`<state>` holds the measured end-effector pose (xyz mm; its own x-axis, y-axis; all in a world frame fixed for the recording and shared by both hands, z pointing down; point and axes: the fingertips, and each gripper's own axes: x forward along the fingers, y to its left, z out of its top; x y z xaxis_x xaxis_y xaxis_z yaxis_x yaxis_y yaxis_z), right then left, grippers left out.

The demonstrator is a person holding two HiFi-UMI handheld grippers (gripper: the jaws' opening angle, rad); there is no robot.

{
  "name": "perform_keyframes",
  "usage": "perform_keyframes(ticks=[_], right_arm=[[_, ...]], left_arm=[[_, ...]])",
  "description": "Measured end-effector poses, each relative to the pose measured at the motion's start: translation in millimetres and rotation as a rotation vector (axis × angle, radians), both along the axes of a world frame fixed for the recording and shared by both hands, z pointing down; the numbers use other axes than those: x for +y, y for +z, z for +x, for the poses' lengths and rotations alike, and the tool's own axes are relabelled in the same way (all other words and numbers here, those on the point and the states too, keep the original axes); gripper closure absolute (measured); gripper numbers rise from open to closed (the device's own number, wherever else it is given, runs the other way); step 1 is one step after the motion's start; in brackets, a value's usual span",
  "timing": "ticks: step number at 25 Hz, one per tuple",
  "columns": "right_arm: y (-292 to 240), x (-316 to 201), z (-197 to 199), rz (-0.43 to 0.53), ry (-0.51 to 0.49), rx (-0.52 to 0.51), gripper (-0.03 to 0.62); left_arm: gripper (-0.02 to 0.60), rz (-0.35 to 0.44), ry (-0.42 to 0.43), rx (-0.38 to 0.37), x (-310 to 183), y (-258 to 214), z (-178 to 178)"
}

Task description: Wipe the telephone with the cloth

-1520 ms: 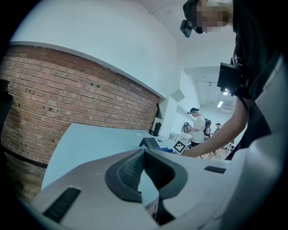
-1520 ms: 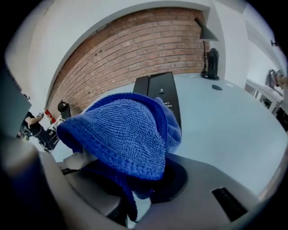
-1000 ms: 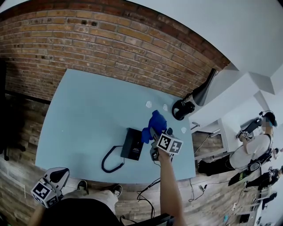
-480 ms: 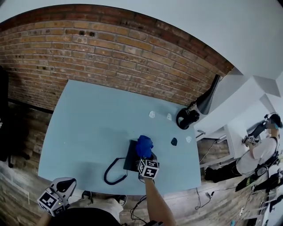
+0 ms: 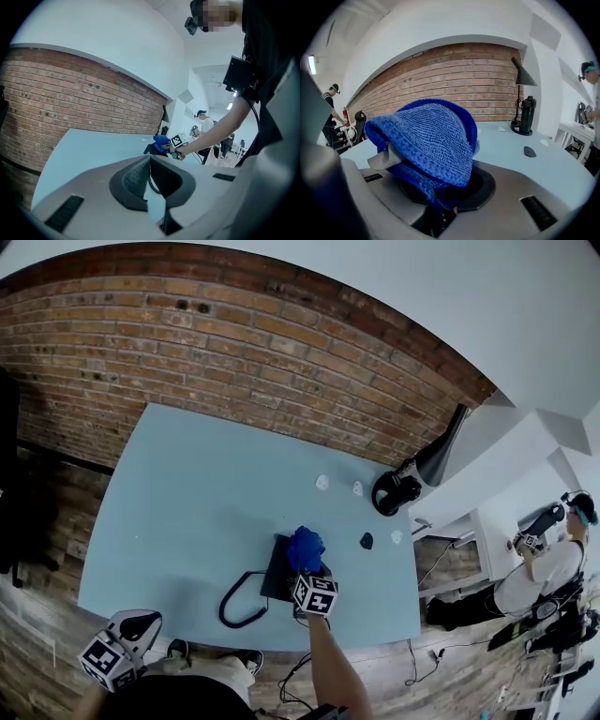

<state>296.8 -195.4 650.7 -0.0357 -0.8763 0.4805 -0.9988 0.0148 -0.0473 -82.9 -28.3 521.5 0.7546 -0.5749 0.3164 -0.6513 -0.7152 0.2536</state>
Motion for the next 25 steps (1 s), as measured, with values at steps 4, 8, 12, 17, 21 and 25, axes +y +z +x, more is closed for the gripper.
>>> perform_keyframes(ticks=[4, 8, 12, 17, 21, 25], right_arm=[[3, 5, -4, -0.018, -0.012, 0.025, 0.5], [7, 11, -7, -0.028, -0.013, 0.007, 0.499], [11, 18, -10, -0.028, -0.027, 0.006, 0.5], [13, 23, -14, -0.029, -0.028, -0.021, 0.5], [14, 26, -15, -0.023, -0.028, -0.028, 0.5], [16, 32, -16, -0.015, -0.014, -0.028, 0.5]], left_arm=[[0.569, -0.013, 0.005, -0.009, 4, 2, -2], [0.569, -0.02, 0.003, -0.013, 7, 5, -6], [0.569, -0.01, 0.016, -0.002, 9, 2, -3], [0.568, -0.007, 0.025, -0.007, 10, 1, -7], [0.569, -0.002, 0.032, 0.014, 12, -4, -5], [0.569, 0.001, 0.041, 0.003, 13, -4, -10]])
